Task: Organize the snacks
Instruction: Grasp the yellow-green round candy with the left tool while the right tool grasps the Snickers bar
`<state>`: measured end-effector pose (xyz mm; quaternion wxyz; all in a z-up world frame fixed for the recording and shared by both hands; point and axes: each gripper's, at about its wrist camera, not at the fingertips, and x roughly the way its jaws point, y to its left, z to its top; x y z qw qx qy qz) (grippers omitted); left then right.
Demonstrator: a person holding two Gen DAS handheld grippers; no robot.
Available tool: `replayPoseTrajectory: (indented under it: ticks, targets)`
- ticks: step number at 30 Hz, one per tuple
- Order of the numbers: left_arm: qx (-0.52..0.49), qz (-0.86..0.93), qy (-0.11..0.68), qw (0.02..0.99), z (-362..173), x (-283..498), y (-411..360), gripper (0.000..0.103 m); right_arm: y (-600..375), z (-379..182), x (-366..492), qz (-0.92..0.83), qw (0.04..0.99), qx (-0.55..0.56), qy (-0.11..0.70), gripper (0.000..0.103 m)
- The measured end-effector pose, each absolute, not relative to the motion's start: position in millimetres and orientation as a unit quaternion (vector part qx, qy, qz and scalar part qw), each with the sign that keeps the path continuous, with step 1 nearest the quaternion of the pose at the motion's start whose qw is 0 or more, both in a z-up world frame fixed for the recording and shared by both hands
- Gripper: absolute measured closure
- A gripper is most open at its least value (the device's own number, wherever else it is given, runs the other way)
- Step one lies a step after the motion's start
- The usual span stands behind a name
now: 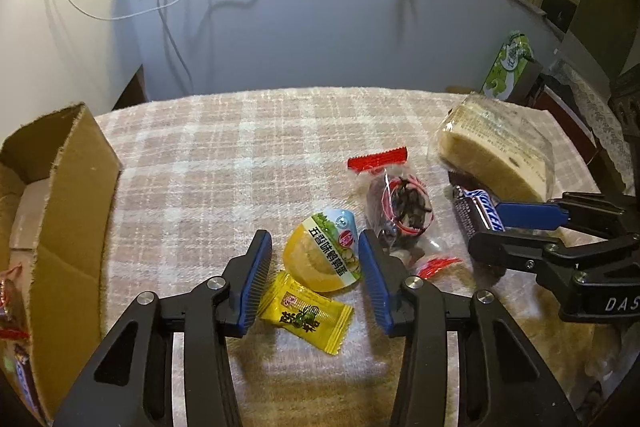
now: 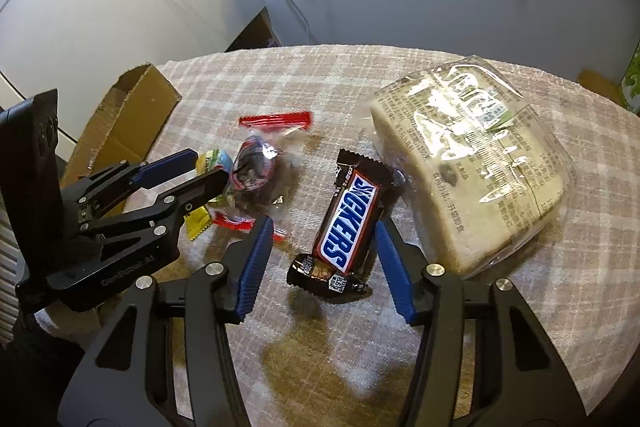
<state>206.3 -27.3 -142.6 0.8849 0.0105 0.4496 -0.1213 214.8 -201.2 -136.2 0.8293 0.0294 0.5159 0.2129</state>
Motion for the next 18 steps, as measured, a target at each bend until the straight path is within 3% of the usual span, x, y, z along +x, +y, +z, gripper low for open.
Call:
replayPoseTrajectory:
  ticks: [5, 9, 14, 18]
  targets:
    - [0.018, -0.119, 0.450, 0.885, -148, 209, -32, 0.068, -191, -144, 219, 0.198, 0.830, 0.000, 0.521, 0.051]
    - [0.021, -0.119, 0.449, 0.885, -148, 209, -33, 0.075, -187, -148, 222, 0.191, 0.832, -0.011, 0.521, 0.068]
    - [0.017, -0.120, 0.448, 0.886, -148, 209, -34, 0.084, -189, -149, 222, 0.195, 0.832, -0.007, 0.520, 0.071]
    - [0.014, -0.124, 0.445, 0.887, -144, 207, -32, 0.084, -193, -147, 219, 0.199, 0.832, 0.004, 0.518, 0.072]
